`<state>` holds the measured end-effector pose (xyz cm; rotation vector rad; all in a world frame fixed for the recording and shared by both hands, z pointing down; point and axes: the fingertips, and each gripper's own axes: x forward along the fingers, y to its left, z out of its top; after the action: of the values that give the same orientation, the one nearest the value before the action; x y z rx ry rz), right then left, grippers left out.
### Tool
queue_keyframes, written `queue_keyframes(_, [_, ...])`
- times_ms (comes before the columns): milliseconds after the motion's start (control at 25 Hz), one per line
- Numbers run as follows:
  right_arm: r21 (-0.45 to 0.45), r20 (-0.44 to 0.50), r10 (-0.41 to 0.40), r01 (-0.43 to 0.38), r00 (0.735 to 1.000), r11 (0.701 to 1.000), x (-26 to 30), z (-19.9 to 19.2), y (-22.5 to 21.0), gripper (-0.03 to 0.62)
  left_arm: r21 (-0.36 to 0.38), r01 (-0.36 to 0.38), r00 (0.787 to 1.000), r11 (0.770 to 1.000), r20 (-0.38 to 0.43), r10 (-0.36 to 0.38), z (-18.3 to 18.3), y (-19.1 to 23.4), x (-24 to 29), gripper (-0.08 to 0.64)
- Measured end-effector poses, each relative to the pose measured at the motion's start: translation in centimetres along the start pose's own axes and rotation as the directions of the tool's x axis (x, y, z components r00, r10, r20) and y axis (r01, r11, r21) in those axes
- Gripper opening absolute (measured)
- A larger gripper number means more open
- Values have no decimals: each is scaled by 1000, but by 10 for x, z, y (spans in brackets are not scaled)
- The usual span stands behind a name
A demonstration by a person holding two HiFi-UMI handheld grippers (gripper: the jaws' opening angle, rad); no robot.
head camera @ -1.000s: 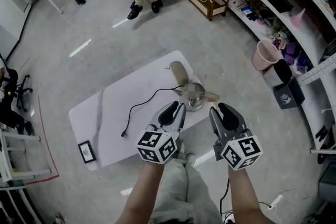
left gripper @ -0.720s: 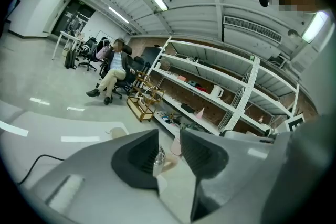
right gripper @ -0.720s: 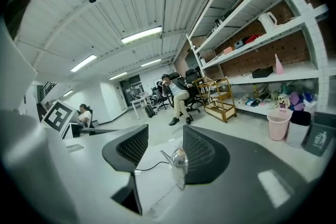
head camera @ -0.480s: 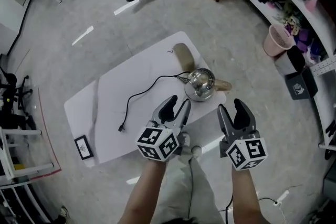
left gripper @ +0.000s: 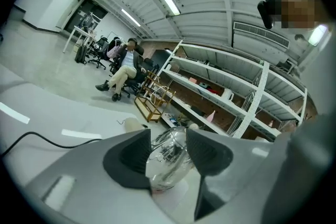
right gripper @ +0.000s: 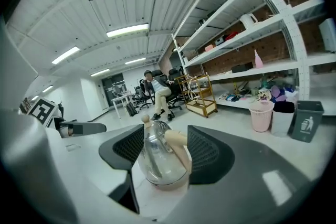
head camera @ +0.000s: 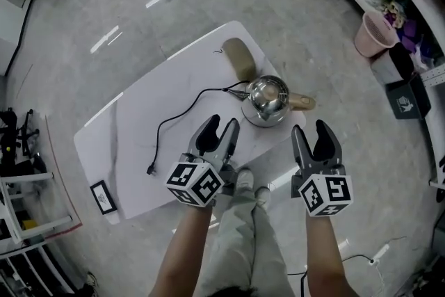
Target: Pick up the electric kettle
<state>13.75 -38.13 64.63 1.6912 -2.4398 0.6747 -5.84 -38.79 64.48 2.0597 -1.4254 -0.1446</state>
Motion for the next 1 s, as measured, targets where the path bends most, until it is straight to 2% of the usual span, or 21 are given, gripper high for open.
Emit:
queue_keyframes(400, [-4, -93, -126, 126, 988, 992, 30, -47, -49, 285, -57, -50, 999, 997, -23, 48, -26, 37, 41, 199])
queue_keyframes(520, [42, -126, -156, 162, 980, 986, 41, -60, -62, 282, -65, -53, 998, 997, -32, 51, -28, 44, 52, 199])
queue_keyframes(680, [83, -154, -198, 212, 968, 974, 58, -69, -76, 279, -38, -56, 997, 998, -53, 54, -29, 51, 67, 199])
queue_keyframes(840, [71, -175, -200, 215, 964, 974, 75, -77, -83, 278, -29, -76, 996, 997, -50, 74, -28, 60, 78, 198])
queue_keyframes(1000, [84, -176, -211, 228, 962, 970, 90, -78, -89, 257, 1, -72, 996, 997, -50, 72, -26, 60, 89, 164])
